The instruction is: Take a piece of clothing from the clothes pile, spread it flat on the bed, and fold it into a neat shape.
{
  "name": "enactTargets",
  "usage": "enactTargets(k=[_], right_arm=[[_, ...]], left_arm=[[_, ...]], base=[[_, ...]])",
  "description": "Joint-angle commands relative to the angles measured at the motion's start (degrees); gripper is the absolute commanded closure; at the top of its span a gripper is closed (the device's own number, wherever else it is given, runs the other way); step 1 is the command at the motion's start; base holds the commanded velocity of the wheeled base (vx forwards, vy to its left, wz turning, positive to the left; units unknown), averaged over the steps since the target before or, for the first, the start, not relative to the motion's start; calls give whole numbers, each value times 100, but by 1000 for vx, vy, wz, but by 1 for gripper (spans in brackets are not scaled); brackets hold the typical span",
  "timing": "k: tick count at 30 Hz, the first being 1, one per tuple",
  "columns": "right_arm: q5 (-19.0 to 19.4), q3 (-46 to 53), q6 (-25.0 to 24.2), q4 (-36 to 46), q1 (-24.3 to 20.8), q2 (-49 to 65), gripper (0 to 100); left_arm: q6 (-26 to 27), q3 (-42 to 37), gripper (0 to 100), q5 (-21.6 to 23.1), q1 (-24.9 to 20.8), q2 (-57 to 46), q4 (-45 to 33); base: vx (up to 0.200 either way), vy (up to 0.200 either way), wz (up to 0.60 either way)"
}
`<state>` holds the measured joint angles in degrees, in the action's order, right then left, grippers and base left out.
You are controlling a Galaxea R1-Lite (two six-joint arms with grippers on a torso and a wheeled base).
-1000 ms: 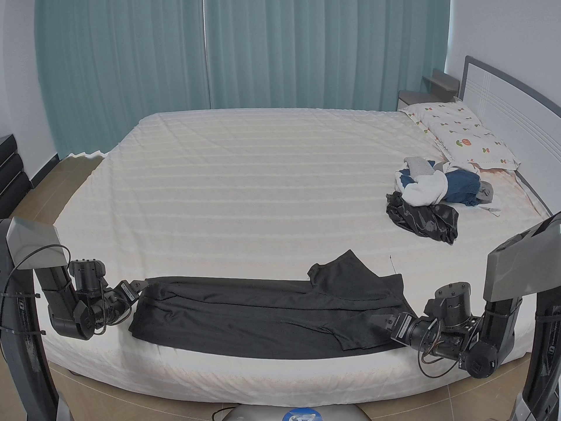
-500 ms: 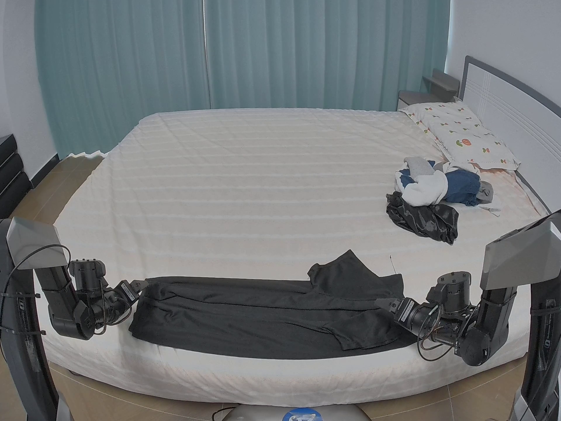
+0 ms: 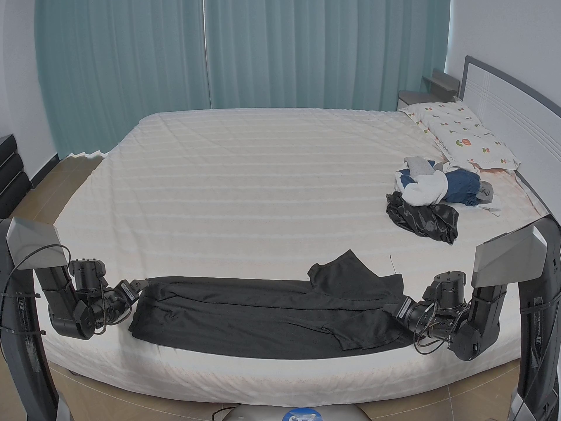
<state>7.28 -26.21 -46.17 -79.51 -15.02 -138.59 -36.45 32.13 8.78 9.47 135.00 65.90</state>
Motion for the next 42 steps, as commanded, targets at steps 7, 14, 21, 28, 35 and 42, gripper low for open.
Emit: enactTargets(k=[7, 14, 21, 28, 35, 42], right_arm=[[2, 2, -33, -109, 219, -54, 100], [2, 55, -33, -206, 271, -71, 100], [2, 90, -24, -206, 227, -124, 0], [-33, 107, -50, -267, 254, 17, 0], [-69, 248, -130, -654, 280, 61, 0], [-69, 292, -130, -671, 271, -1, 0]], left_arm=[[-2, -5, 0, -8, 2, 9, 2], [-2, -5, 0, -25, 2, 9, 2], [-2, 3, 0, -34, 2, -9, 2], [-11, 39, 0, -16, 2, -53, 37], [-187, 214, 0, 10, -95, -184, 81], [-310, 337, 0, -69, -429, -255, 116]], base=[[0, 0, 0], [0, 0, 0], [0, 0, 0], [0, 0, 0], [0, 0, 0], [0, 0, 0]])
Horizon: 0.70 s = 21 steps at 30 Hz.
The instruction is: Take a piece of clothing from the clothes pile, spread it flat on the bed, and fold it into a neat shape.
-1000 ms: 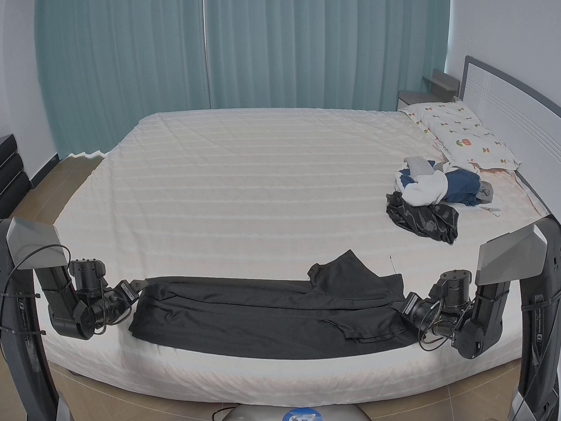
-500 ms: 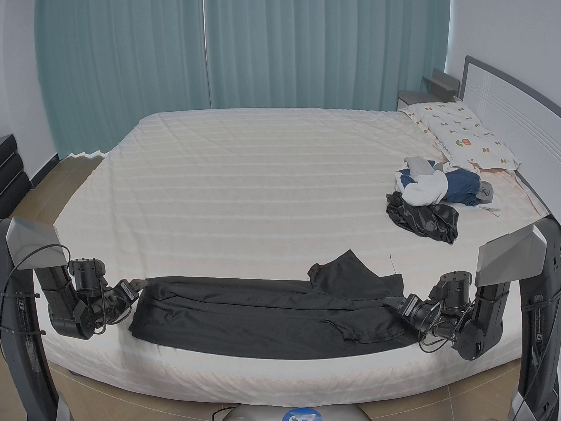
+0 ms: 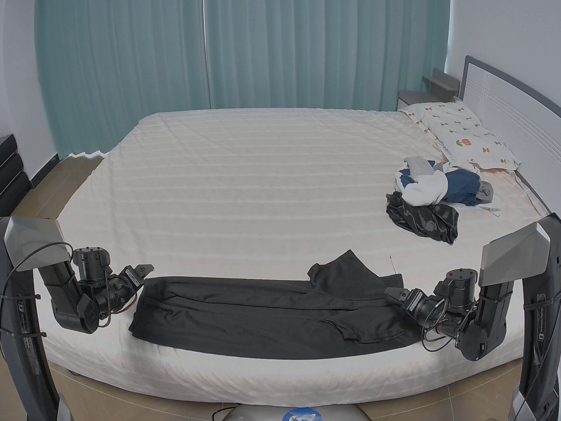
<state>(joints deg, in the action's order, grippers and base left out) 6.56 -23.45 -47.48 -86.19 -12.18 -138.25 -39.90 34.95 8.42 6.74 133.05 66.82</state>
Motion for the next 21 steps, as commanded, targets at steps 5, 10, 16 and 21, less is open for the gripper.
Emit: enactTargets(k=[5, 10, 16, 21], right_arm=[[3, 16, 2, -3, -13, -53, 0], [3, 25, 2, -3, -13, -53, 0], [3, 25, 2, -3, -4, -26, 0], [3, 16, 2, -3, -4, -35, 0]], left_arm=[[255, 170, 0, -368, -393, 19, 77], [650, 196, 0, -851, -577, 318, 253], [993, 135, 0, -1185, -630, 582, 587], [1116, 82, 100, -1282, -639, 608, 622]], base=[[0, 0, 0], [0, 0, 0], [0, 0, 0], [0, 0, 0]])
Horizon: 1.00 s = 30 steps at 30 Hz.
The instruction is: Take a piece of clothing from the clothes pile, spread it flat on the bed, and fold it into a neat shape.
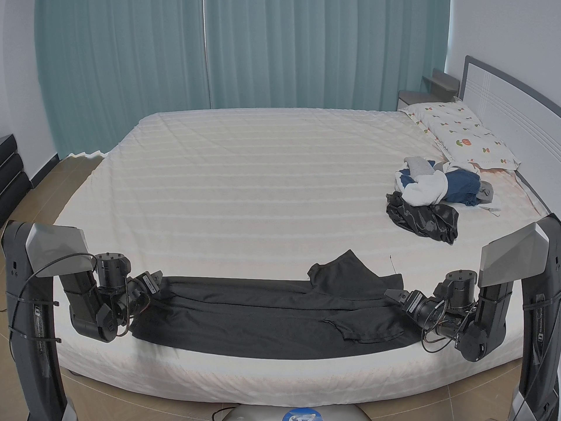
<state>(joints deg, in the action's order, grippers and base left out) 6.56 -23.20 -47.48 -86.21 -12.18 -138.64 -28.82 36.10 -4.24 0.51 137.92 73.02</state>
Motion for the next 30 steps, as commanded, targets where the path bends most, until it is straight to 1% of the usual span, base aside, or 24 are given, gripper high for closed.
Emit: enactTargets(k=[1, 3, 7, 13, 23, 26, 27, 30], right_arm=[[3, -9, 2, -1, 5, 4, 0], [3, -9, 2, -1, 5, 4, 0], [3, 0, 2, -1, 40, 13, 0], [3, 8, 2, -1, 40, 22, 0], [-14, 8, -15, -36, 40, 127, 0], [-23, 17, -15, -89, 49, 206, 0], [-23, 8, -15, -98, 49, 285, 0], [-23, -9, -15, -98, 75, 400, 0]], left_arm=[[17, -76, 100, -59, -34, 121, 2], [17, -85, 100, -59, -34, 121, 10], [113, -173, 100, -358, -34, 94, 151], [113, -226, 100, -578, -34, 59, 318], [-10, -287, 100, -543, 10, -205, 371], [-133, -296, 100, -516, 28, -240, 423], [-265, -287, 100, -499, 54, -275, 538], [-388, -296, 100, -446, 98, -319, 705]], base=[[0, 0, 0], [0, 0, 0], [0, 0, 0], [0, 0, 0], [0, 0, 0], [0, 0, 0], [0, 0, 0], [0, 0, 0]])
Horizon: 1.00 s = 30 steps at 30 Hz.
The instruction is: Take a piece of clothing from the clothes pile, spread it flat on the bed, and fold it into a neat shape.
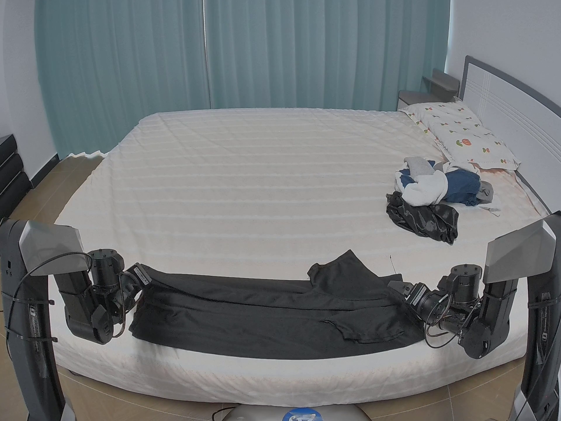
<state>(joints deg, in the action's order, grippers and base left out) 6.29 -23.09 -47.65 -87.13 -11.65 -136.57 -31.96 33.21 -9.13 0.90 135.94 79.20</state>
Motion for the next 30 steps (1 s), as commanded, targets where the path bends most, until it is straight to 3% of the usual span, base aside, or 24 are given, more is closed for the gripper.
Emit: enactTargets(k=[1, 7, 11, 16, 24, 30], right_arm=[[4, -20, 2, -6, 23, 192, 0], [30, -99, -7, 47, 84, 315, 0], [13, -345, -7, 187, -118, 131, 0], [13, -706, -25, 882, -171, 271, 0], [4, -1066, -710, 1787, -505, 641, 0], [-14, -1444, -930, 2261, -715, 456, 0]], left_arm=[[-73, -7, 100, 43, 59, -120, 87], [-161, 2, 100, 113, 86, -155, 157], [-319, 19, 100, 113, 86, -173, 157], [-328, 2, 100, 122, 68, -164, 157], [-346, -7, 100, 113, 50, -164, 157], [-346, 2, 100, 113, 50, -164, 166]], base=[[0, 0, 0], [0, 0, 0], [0, 0, 0], [0, 0, 0], [0, 0, 0], [0, 0, 0]])
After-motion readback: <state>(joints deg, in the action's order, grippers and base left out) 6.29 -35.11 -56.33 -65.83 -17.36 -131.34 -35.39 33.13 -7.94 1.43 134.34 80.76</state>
